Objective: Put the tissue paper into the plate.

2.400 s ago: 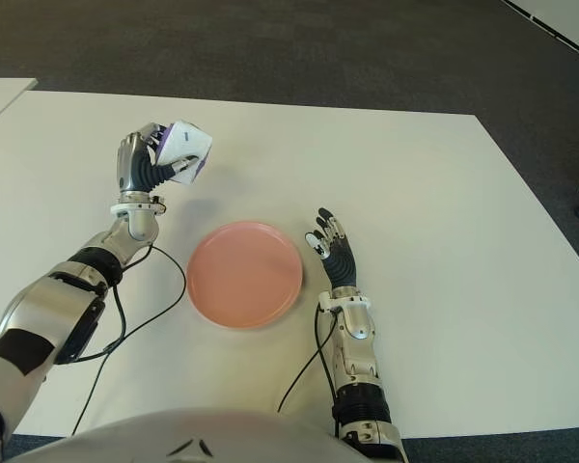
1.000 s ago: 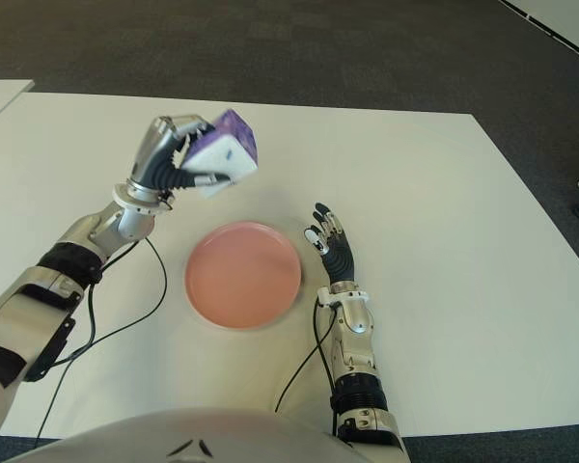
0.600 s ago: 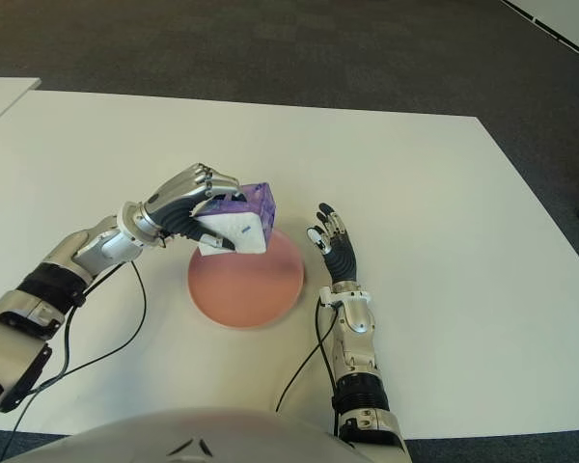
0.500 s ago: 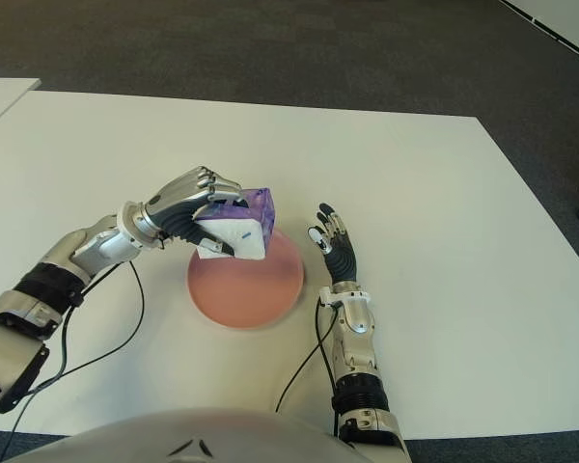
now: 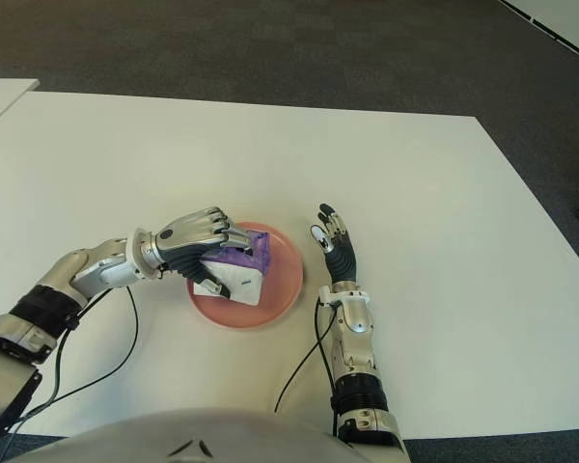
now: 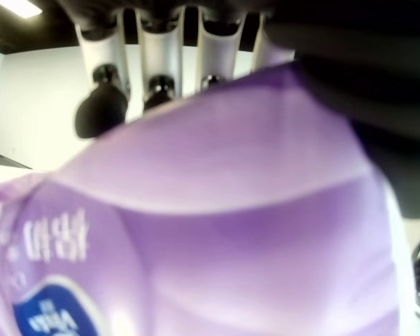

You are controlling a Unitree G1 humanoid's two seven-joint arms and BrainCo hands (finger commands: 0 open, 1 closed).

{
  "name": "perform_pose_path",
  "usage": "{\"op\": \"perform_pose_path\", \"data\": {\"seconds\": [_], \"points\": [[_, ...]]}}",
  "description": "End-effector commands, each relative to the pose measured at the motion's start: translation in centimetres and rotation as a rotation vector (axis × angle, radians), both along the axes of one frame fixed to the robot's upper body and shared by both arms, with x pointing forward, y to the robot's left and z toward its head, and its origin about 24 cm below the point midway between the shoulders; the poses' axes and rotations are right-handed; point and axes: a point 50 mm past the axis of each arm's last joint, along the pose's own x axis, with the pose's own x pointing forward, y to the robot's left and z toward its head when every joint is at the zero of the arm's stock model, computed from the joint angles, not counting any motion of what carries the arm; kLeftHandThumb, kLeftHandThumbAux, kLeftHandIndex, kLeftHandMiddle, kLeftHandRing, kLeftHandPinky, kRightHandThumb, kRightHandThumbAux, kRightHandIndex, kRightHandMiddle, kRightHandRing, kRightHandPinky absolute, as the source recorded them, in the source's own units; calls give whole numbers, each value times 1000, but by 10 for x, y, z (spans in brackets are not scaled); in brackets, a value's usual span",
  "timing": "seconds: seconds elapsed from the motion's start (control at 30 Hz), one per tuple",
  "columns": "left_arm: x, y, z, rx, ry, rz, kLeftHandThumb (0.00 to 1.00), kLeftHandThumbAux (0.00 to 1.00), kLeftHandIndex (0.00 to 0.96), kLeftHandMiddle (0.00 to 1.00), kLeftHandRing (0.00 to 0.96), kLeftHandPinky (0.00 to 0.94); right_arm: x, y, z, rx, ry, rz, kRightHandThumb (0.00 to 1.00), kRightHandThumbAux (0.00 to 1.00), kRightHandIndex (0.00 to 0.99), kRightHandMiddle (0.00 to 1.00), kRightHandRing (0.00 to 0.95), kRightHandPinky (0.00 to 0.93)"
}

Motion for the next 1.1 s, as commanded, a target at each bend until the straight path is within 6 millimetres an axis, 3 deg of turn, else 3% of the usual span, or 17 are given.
{"op": "perform_pose_path", "data": {"seconds": [0.03,0.7,0.87,0.9,0.97,1.0,1.1], "points": [[5,3,-6,65,-9,31,853,669,396,527,826,783,-16,2,-27,17,148,-7,544,472,115,88,20,2],[0,-3,-31,126,29,61,850,671,393,526,818,756,-15,2,-27,14,136,13,482,530,99,65,13,9],[3,-8,-57,127,74,94,849,670,397,532,791,719,-14,1,-28,16,137,15,478,530,99,65,11,5],[3,-7,-60,115,92,94,847,669,402,547,748,675,-14,1,-28,20,137,16,477,528,98,64,11,5],[2,-6,-63,118,118,90,768,688,409,462,540,491,-14,1,-28,28,139,16,481,526,96,63,10,5],[3,-6,-64,128,123,88,593,643,336,375,404,360,-14,1,-28,30,140,16,484,527,95,63,11,7],[4,-4,-64,184,131,77,347,566,198,214,183,143,-13,0,-28,35,140,15,488,531,95,64,12,11]]}}
